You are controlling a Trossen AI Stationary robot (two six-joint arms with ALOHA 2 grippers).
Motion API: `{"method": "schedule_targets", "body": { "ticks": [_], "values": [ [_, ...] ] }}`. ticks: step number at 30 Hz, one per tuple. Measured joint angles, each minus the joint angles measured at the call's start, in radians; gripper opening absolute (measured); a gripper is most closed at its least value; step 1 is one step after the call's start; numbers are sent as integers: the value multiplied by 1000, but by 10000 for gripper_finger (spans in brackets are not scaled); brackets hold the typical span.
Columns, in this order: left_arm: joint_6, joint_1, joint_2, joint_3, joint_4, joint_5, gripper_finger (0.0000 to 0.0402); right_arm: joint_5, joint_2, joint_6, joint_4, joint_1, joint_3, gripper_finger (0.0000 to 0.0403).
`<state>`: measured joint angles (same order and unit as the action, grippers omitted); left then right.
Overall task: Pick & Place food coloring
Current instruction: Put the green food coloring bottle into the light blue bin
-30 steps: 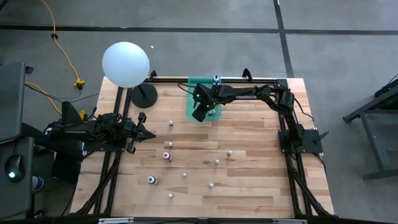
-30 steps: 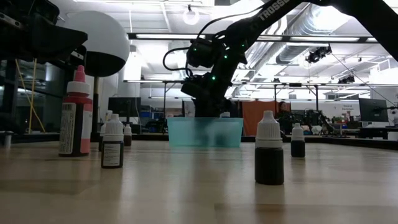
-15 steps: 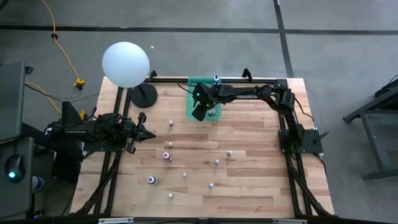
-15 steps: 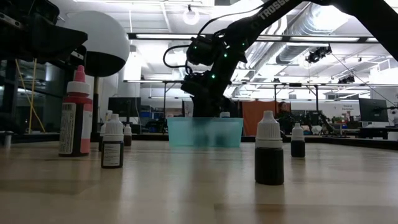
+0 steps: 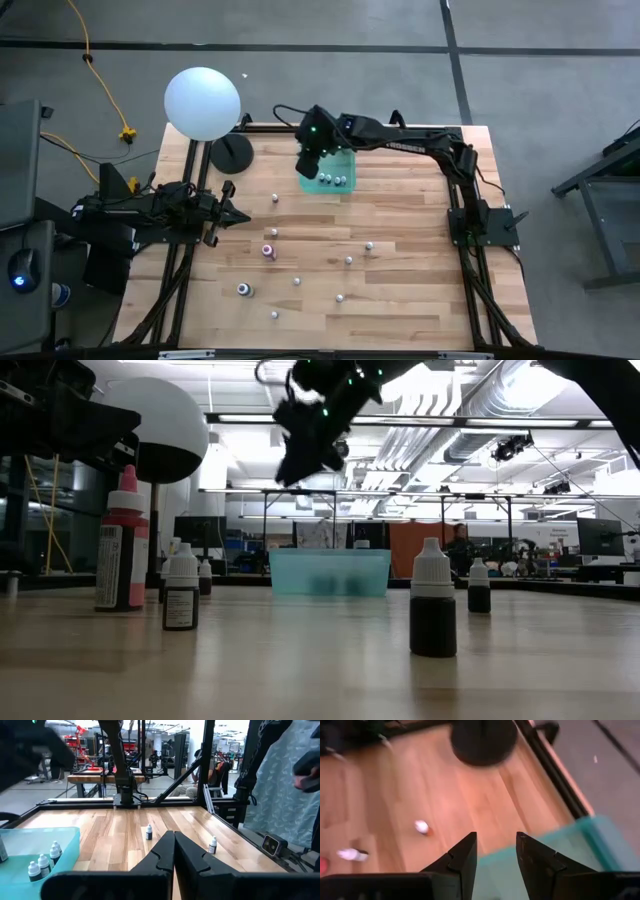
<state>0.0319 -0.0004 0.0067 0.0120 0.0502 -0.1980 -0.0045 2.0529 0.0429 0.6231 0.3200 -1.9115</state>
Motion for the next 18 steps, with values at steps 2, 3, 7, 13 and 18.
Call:
{"method": "schedule_targets", "body": {
  "ticks": [2,3,7,13,18],
  "values": [
    [0,0,0,0,0,0,1,-9,0,-29,-4,-9,-29,126],
    [0,0,0,0,0,0,1,-10,0,-40,-7,-13,-37,126],
    [0,0,0,0,0,0,1,-62,0,-45,14,-39,-45,126],
    [0,0,0,0,0,0,1,-168,0,-77,189,-110,-46,126],
    [0,0,0,0,0,0,1,-158,-42,-90,301,-163,-8,126]
  ]
}}
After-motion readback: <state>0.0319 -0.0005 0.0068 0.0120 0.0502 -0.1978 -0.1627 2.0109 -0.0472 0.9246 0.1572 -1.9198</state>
